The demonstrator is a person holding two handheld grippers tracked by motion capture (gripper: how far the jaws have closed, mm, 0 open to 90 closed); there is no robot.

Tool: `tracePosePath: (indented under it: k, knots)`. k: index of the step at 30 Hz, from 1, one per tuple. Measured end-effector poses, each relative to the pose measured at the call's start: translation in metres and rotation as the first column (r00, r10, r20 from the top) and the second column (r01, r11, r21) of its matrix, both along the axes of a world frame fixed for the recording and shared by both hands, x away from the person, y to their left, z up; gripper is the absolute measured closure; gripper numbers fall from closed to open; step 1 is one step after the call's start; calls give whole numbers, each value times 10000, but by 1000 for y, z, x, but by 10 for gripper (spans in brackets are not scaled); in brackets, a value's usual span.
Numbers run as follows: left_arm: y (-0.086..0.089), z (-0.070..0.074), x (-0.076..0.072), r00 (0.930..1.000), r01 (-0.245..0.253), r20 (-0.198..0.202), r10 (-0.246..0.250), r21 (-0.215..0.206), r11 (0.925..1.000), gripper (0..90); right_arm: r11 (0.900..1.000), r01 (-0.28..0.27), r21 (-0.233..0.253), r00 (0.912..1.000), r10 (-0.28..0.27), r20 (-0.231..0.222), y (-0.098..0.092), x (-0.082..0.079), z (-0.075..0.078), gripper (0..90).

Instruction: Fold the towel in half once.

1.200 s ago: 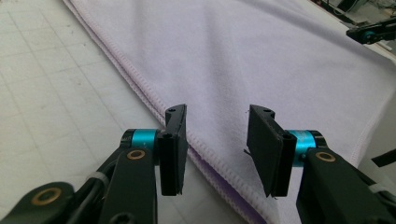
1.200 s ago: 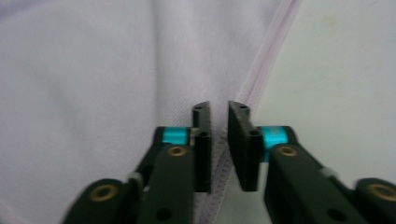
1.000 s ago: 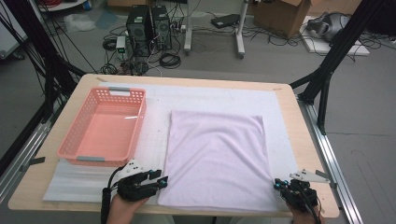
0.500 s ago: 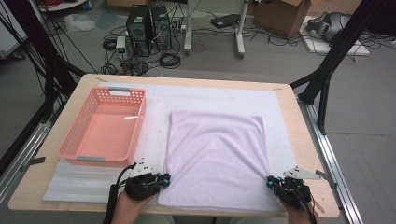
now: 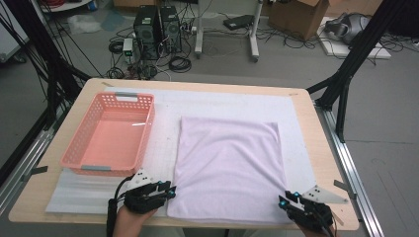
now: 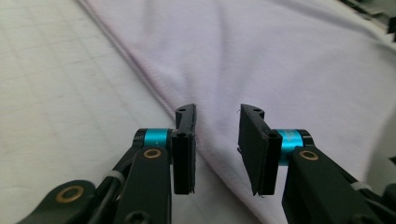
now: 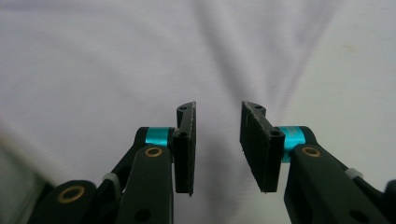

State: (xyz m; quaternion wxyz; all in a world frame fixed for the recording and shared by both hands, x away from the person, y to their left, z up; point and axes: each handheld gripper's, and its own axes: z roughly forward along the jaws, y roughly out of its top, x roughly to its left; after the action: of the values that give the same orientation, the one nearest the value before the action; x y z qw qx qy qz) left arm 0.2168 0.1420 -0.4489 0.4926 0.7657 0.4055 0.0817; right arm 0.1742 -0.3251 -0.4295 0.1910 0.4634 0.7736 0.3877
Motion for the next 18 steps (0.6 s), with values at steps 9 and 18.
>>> tracePosePath:
  k: [9, 18]
  knots:
    - [-12, -6, -1, 9998, 217, 32, -220, 664, 9976, 868, 9945, -781, -699, 9956, 742, -572, 17, 1, -13, 869]
    - [3, 5, -4, 9991, 309, -301, -304, 163, 9994, 885, 9921, -1218, -287, 9876, 1183, -1030, 5, -9, -3, 889]
